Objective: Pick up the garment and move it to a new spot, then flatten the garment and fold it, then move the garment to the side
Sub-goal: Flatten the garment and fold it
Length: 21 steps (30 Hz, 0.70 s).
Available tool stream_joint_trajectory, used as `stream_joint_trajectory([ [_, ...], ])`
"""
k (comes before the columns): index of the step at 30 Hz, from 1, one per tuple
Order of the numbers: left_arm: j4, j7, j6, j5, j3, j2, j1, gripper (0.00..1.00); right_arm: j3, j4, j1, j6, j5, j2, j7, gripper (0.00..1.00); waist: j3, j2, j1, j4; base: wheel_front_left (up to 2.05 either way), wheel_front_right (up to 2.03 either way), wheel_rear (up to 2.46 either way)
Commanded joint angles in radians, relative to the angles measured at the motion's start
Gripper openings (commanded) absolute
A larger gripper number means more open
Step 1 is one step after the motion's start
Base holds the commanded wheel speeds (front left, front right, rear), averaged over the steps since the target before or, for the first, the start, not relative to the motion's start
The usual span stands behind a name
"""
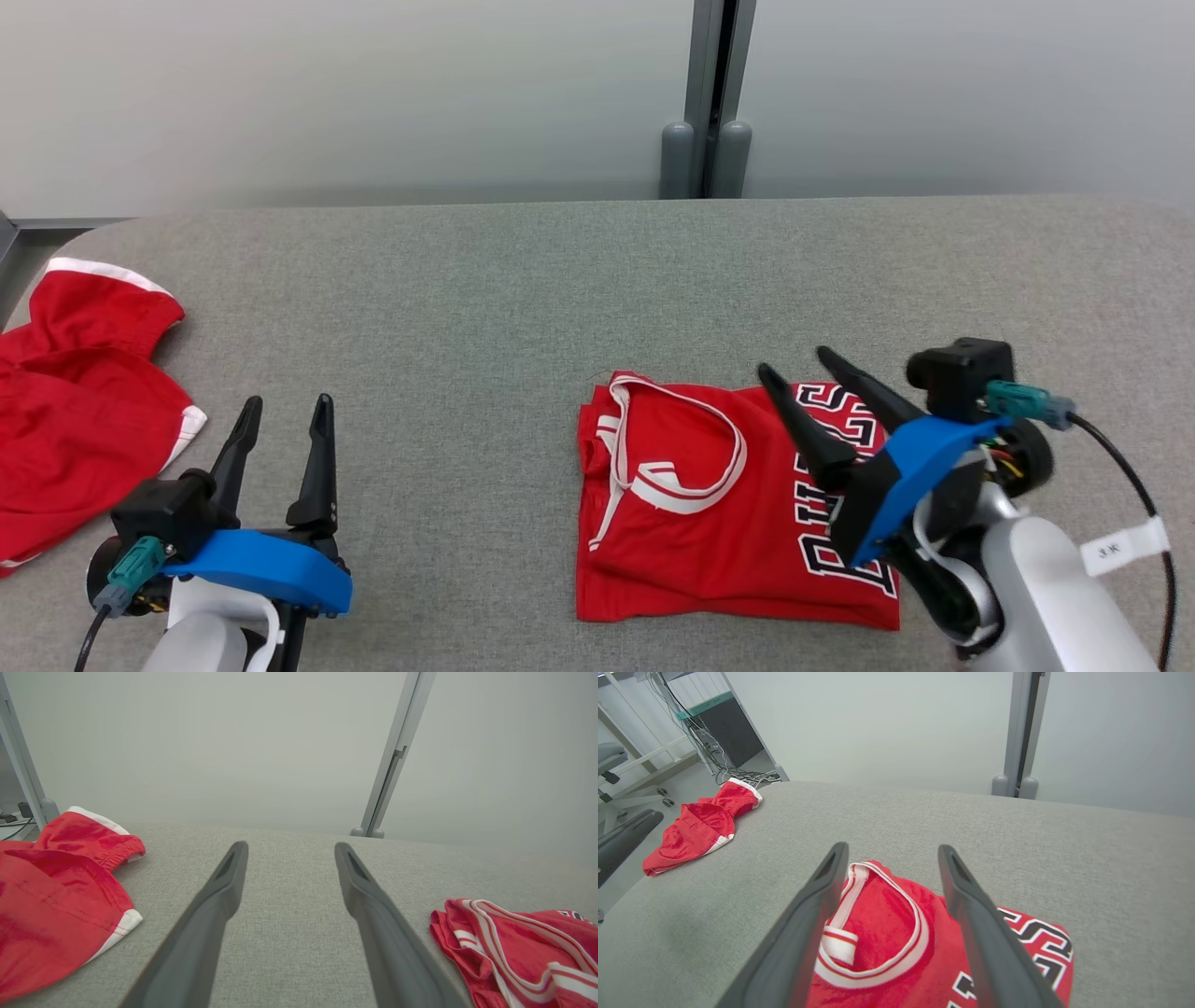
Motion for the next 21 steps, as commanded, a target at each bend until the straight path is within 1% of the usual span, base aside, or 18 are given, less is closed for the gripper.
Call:
stream_joint_trajectory([
  [1, -0.006, 0.001, 0.008, -0.004, 0.001, 0.004, 0.01, 1.0, -0.037, -0.023, 0.038, 0.0, -0.037, -0.016, 0.008, 1.0, -0.003, 0.0, 0.0, -0.002, 0.0, 0.0, 0.0],
  [5, -0.014, 0.005, 0.011, -0.006, -0.003, 0.005, 0.011, 1.0, -0.121, -0.061, 0.109, 0.0, -0.117, -0.021, -0.005, 1.0, -0.008, 0.0, 0.0, -0.001, 0.0, 0.0, 0.0],
  [10, -0.02, 0.005, 0.012, -0.008, -0.008, 0.004, 0.019, 1.0, -0.159, -0.022, 0.168, 0.0, -0.229, -0.009, -0.065, 1.0, -0.014, 0.0, 0.0, 0.002, 0.0, 0.0, 0.0],
  [15, -0.018, 0.005, 0.008, -0.012, -0.015, 0.006, 0.019, 1.0, -0.145, 0.047, 0.178, 0.0, -0.282, 0.016, -0.115, 1.0, -0.018, 0.0, 0.0, 0.01, 0.0, 0.0, 0.0],
  [20, -0.022, 0.007, 0.011, -0.014, -0.02, 0.008, 0.021, 1.0, -0.089, 0.134, 0.117, 0.0, -0.313, 0.039, -0.14, 1.0, -0.022, 0.0, 0.0, 0.02, 0.0, 0.0, 0.0],
  [21, -0.024, 0.008, 0.013, -0.014, -0.021, 0.009, 0.021, 1.0, -0.076, 0.151, 0.103, 0.0, -0.316, 0.044, -0.139, 0.89, -0.022, 0.0, 0.0, 0.022, 0.0, 0.0, 0.0],
])
